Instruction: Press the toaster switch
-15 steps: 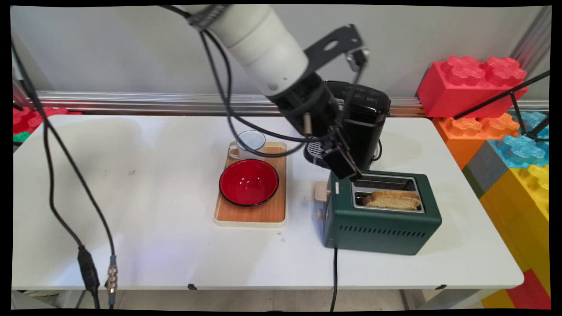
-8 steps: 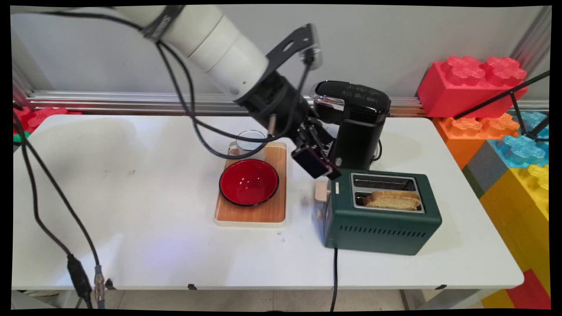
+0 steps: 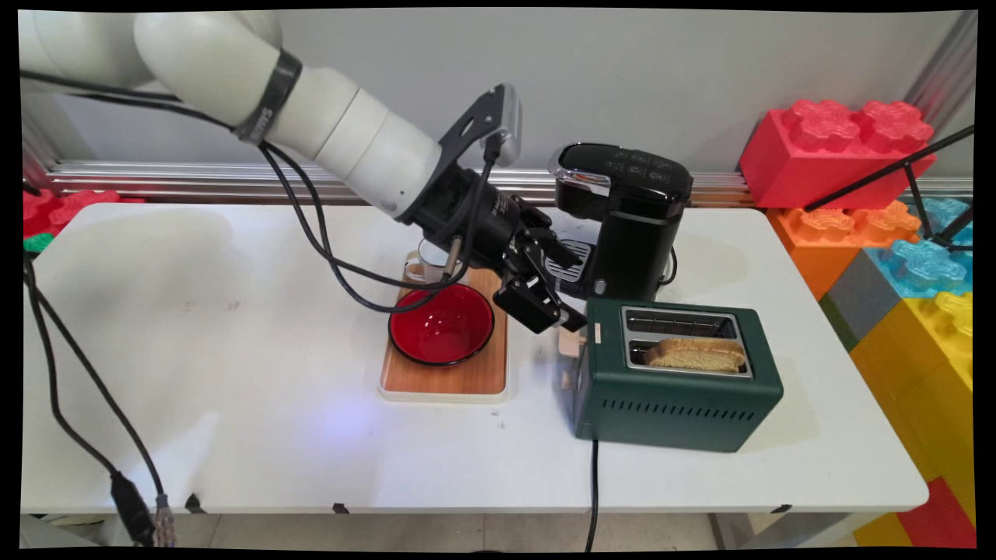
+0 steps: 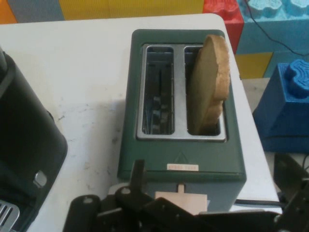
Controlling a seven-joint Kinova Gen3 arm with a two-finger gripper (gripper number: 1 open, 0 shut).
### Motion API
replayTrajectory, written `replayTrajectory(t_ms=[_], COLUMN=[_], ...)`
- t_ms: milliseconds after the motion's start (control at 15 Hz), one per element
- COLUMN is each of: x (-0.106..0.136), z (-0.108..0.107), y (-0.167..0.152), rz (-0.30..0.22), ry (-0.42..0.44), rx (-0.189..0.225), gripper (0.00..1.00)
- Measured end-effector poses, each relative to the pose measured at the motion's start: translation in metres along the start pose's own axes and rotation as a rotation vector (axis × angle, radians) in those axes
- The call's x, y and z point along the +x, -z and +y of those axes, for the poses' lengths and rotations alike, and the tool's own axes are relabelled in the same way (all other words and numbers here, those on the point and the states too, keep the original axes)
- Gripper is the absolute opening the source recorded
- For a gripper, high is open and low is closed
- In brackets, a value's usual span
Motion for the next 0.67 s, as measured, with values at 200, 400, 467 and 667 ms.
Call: replayTrajectory(t_ms=[200,400,467,667], x=[-0.012,-0.021,-0.023,-0.032], z=[-0.003,-0.005,-0.005,-0.008], y=[-0.005,-0.008,-0.008,-0.011], rz=[0.024,0.046,0.051,0.073], ry=[-0.014,-0.023,-0.025,-0.025], rx=[0.002,0.001,0.001,0.001], gripper=[0.00,0.00,0.00,0.00])
